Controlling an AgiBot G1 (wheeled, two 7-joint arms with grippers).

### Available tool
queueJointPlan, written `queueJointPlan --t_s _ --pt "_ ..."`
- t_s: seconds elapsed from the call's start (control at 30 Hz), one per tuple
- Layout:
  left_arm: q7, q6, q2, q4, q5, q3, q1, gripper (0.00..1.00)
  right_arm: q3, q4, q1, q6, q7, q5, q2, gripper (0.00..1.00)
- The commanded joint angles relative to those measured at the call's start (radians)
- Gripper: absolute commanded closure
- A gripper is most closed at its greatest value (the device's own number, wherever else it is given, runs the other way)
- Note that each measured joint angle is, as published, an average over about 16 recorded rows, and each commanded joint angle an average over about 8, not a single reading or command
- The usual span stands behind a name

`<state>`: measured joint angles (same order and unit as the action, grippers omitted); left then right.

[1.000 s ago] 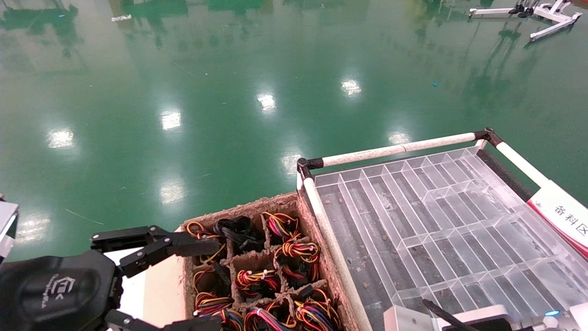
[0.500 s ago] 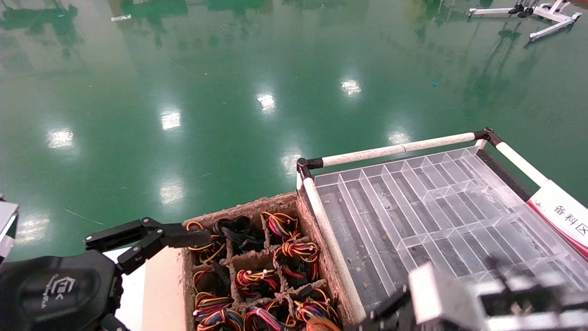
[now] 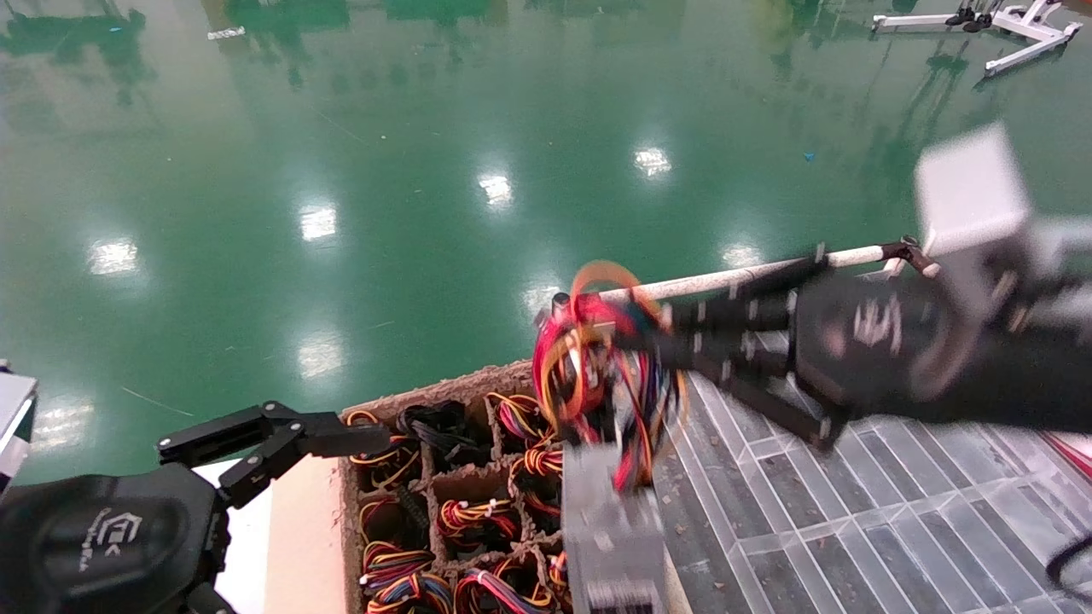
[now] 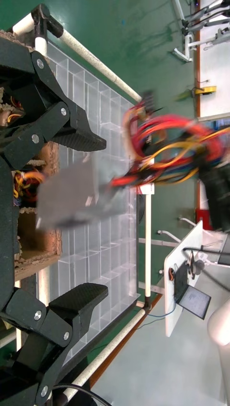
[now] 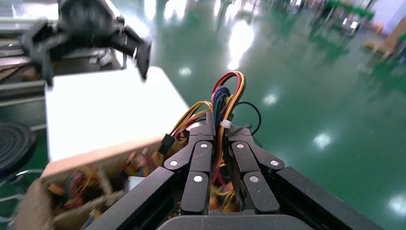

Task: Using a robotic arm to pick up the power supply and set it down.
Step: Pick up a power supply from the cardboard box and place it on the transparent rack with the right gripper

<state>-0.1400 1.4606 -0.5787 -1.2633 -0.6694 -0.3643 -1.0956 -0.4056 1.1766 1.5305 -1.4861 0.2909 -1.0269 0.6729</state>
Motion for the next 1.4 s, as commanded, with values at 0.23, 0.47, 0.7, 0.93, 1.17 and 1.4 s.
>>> queueJointPlan --t_s 0.23,0.47,0.7,0.93,1.17,1.4 --pt "0.000 0.000 0.000 0.000 0.000 0.000 0.000 0.00 -0.038 -0.220 0.215 -0.063 -0.058 -0.080 0.087 1.00" --pt "0.000 0.000 0.000 0.000 0.000 0.000 0.000 0.00 -0.119 -0.435 0.363 -0.080 -0.172 -0.211 0.156 1.00" --pt "0.000 0.000 0.000 0.000 0.000 0.000 0.000 0.00 -0.190 -0.584 0.444 -0.067 -0.299 -0.322 0.214 1.00" --pt "0.000 0.000 0.000 0.000 0.000 0.000 0.000 0.00 -0.224 -0.674 0.459 -0.057 -0.397 -0.367 0.259 1.00" --pt "0.000 0.000 0.000 0.000 0.000 0.000 0.000 0.00 -0.245 -0.742 0.457 0.009 -0.484 -0.405 0.321 1.00" --pt "0.000 0.000 0.000 0.000 0.000 0.000 0.000 0.00 -0.257 -0.827 0.463 0.127 -0.581 -0.440 0.408 1.00"
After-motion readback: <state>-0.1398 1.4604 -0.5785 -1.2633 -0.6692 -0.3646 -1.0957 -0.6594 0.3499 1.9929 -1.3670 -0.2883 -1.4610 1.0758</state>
